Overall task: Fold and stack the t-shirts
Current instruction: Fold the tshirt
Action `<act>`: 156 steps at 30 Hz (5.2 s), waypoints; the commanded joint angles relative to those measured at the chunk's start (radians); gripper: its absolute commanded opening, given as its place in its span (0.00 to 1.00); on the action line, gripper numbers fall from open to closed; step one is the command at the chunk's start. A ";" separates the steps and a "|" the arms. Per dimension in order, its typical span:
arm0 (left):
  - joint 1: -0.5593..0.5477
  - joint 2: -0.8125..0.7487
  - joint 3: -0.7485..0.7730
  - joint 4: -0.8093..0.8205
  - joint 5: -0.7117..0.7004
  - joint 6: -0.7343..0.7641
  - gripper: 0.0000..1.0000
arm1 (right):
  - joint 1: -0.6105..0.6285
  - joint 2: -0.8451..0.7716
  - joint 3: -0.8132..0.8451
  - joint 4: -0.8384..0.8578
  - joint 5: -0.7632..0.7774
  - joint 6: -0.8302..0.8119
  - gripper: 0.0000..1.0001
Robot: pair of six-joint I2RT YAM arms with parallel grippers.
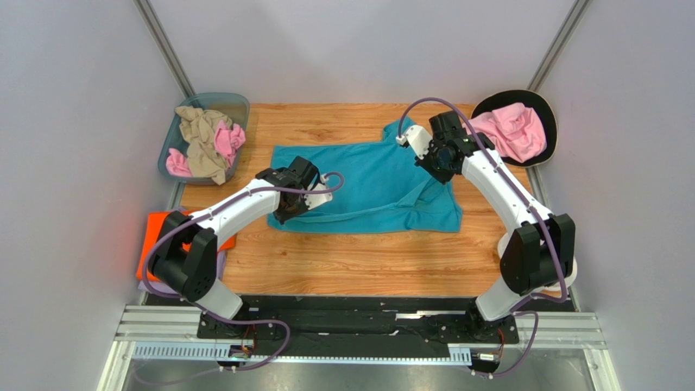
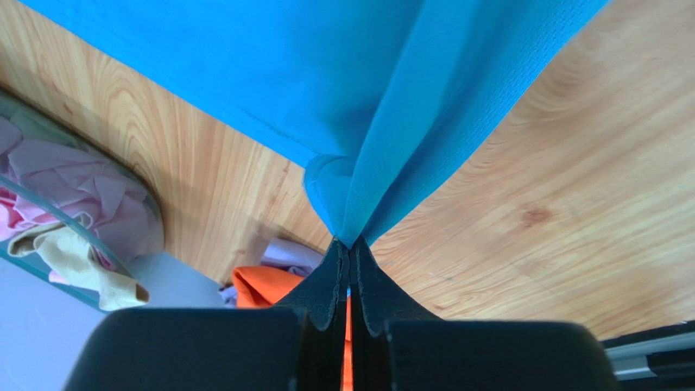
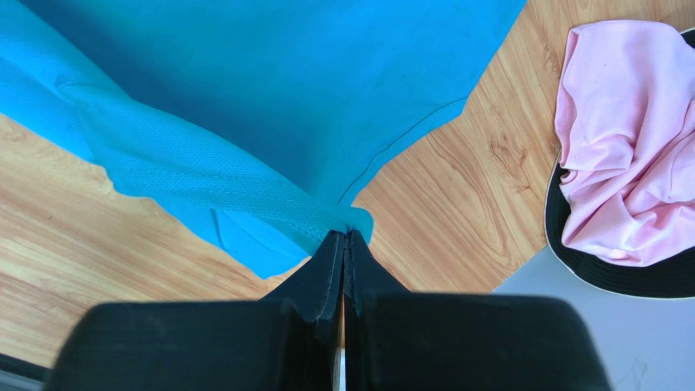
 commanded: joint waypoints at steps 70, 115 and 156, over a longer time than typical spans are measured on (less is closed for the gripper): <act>0.022 0.297 0.270 -0.191 -0.068 0.027 0.00 | 0.001 0.195 0.108 0.143 0.090 -0.027 0.00; 0.114 0.479 0.460 -0.094 -0.207 0.013 0.17 | -0.008 0.277 0.109 0.192 0.141 -0.036 0.00; 0.121 0.330 0.288 0.067 -0.166 -0.021 0.62 | -0.006 0.392 0.246 0.196 0.219 0.008 0.09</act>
